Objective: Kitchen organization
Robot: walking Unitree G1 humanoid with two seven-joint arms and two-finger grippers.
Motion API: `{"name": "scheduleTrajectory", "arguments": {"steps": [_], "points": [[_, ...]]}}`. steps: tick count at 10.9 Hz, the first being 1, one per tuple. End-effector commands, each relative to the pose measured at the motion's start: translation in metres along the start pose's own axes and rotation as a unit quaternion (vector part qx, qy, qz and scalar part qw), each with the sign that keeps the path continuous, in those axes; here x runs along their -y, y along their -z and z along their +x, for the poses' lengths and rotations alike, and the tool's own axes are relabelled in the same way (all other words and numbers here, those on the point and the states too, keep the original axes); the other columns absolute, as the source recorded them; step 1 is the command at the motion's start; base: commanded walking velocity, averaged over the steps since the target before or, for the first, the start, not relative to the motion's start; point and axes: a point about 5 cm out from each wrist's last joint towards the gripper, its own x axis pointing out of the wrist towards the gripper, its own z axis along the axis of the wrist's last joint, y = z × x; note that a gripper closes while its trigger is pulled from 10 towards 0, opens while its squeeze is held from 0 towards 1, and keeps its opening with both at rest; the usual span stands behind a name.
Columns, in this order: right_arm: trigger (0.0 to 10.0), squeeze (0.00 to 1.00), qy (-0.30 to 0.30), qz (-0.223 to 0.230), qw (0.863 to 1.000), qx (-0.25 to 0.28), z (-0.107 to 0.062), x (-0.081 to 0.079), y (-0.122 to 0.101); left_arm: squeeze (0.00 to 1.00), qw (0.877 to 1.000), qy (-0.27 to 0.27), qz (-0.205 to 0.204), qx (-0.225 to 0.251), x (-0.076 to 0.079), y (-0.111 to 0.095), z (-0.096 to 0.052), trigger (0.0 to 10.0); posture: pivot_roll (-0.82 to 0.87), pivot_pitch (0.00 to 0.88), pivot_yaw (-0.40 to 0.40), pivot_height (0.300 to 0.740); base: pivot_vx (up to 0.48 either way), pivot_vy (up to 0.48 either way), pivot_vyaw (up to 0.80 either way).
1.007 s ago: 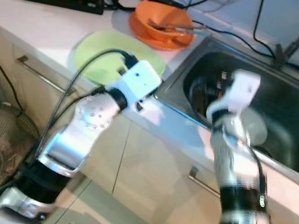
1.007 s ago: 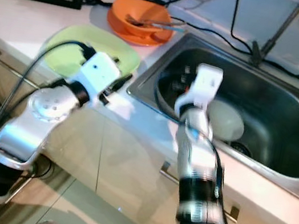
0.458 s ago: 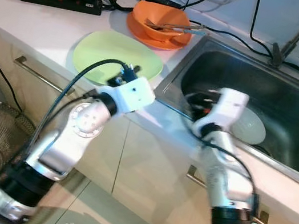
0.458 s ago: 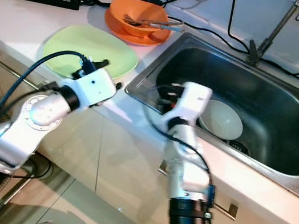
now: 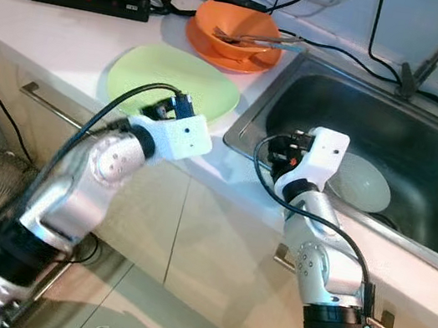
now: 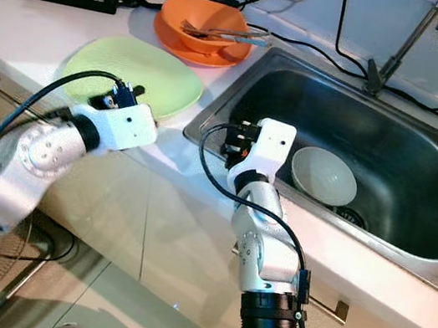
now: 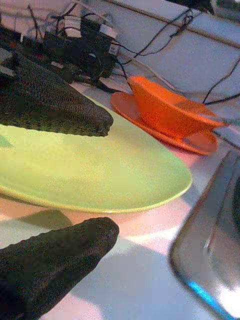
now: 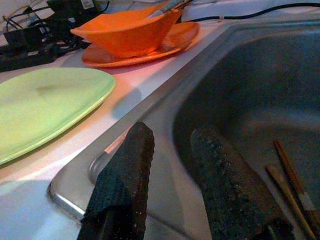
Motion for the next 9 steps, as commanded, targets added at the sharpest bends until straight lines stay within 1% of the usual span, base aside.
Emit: {"name": "scheduleTrajectory", "arguments": {"steps": [1,3,4,5,7,9], "points": [[10.0,0.0,0.008,-0.005,1.0,-0.004,-0.002,0.003,0.0,0.0,1.0,0.014,0.017,-0.005,-0.002,-0.002,0.002,10.0,-0.01,0.044,-0.092,0.719,0.0,0.0,0.0],[10.0,0.0,0.007,-0.003,1.0,-0.003,-0.002,0.001,-0.001,0.0,0.998,0.033,0.04,-0.028,-0.005,0.002,0.002,10.0,-0.01,0.036,-0.087,0.719,0.0,0.0,0.0],[10.0,0.0,0.006,-0.002,1.0,-0.004,-0.002,0.001,-0.001,0.0,0.996,0.046,0.061,-0.046,-0.007,0.006,0.001,10.0,-0.01,0.033,-0.085,0.719,0.0,0.0,0.0],[10.0,0.0,0.005,0.0,1.0,-0.005,-0.002,0.0,0.0,0.0,0.994,0.054,0.074,-0.065,-0.008,0.011,0.001,10.0,0.0,0.032,-0.083,0.719,0.0,0.0,0.0],[10.0,0.0,0.005,0.001,1.0,-0.005,-0.002,-0.001,0.0,0.0,0.991,0.056,0.084,-0.089,-0.007,0.019,0.004,10.0,-0.01,0.032,-0.081,0.719,0.0,0.0,0.0],[10.0,0.0,0.009,0.001,1.0,-0.006,-0.001,0.002,0.0,0.0,0.99,0.052,0.088,-0.099,-0.007,0.023,0.011,10.0,-0.01,0.044,-0.08,0.719,0.0,0.0,0.0]]}}
